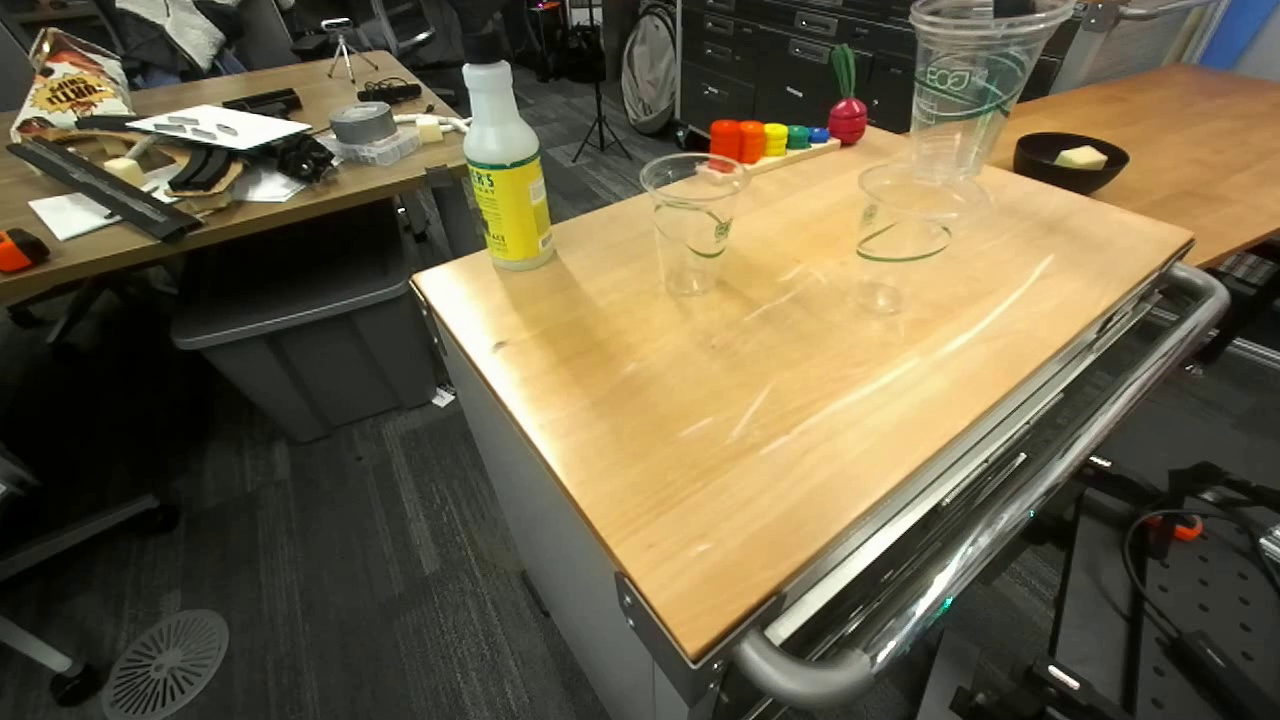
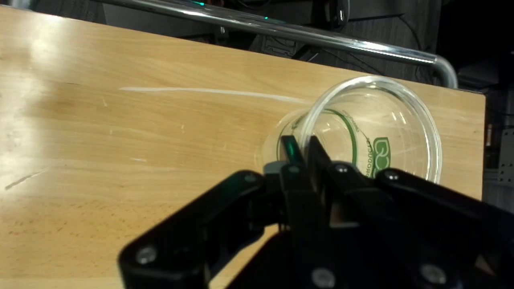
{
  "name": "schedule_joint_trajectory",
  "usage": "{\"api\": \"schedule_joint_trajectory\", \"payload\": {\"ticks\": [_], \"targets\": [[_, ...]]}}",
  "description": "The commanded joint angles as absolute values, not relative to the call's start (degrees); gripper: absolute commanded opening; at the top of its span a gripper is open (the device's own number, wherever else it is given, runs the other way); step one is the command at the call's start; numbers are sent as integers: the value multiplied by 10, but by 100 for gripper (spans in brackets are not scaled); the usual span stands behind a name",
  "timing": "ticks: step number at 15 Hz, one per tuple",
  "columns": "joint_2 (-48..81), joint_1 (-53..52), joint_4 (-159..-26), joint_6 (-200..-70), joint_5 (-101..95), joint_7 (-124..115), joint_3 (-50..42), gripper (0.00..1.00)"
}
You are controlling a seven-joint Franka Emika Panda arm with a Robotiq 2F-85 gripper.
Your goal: Stack the clear cups together
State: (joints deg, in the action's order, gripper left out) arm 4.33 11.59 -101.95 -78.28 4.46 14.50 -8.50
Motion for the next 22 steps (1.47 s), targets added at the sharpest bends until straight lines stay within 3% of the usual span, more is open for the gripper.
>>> {"api": "schedule_joint_trajectory", "payload": {"ticks": [1,11,18,19,20,21,22], "targets": [[26,114,-1047,-789,54,169,-89,2],[38,110,-1052,-796,73,226,-85,2],[48,105,-1075,-870,57,244,-81,2],[48,104,-1080,-881,51,245,-80,4],[48,103,-1086,-892,41,245,-80,15],[47,103,-1092,-900,34,247,-79,34],[45,102,-1097,-902,29,250,-79,40]]}}
